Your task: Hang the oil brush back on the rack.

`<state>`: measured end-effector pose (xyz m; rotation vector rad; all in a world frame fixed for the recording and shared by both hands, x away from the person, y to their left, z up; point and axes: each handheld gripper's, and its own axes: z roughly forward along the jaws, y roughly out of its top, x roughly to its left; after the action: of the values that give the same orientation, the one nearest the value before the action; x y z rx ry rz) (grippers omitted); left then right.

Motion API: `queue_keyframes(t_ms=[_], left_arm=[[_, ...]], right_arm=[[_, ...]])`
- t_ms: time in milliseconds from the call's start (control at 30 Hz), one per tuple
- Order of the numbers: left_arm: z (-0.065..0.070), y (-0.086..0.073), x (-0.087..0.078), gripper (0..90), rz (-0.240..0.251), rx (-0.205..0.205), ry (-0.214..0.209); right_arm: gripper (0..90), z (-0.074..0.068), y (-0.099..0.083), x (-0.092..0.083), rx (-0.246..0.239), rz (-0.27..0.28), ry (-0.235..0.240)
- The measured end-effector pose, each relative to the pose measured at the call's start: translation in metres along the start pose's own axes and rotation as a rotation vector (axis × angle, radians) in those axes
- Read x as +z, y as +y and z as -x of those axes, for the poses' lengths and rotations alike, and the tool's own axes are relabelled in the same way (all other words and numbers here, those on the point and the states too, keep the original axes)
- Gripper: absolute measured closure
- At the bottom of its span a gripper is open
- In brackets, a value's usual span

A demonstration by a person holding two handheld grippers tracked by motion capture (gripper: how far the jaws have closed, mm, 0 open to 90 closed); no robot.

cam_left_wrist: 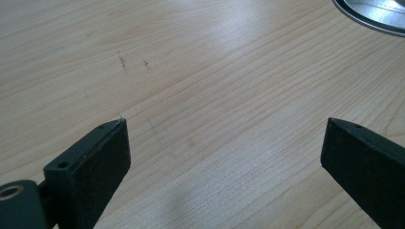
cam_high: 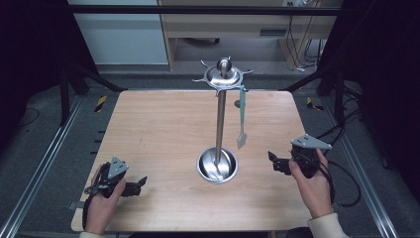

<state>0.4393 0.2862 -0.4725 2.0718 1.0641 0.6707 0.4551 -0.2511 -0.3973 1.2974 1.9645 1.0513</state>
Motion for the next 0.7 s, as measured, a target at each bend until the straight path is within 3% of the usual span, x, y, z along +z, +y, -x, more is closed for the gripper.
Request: queue_keyframes(t_ms=[700], left_arm=[[0.000,0.000,0.000,2.6,0.001,0.000,-0.001]], right_arm=[[9.0,-0.001,-0.021,0.030,-0.003,-0.083,0.017]])
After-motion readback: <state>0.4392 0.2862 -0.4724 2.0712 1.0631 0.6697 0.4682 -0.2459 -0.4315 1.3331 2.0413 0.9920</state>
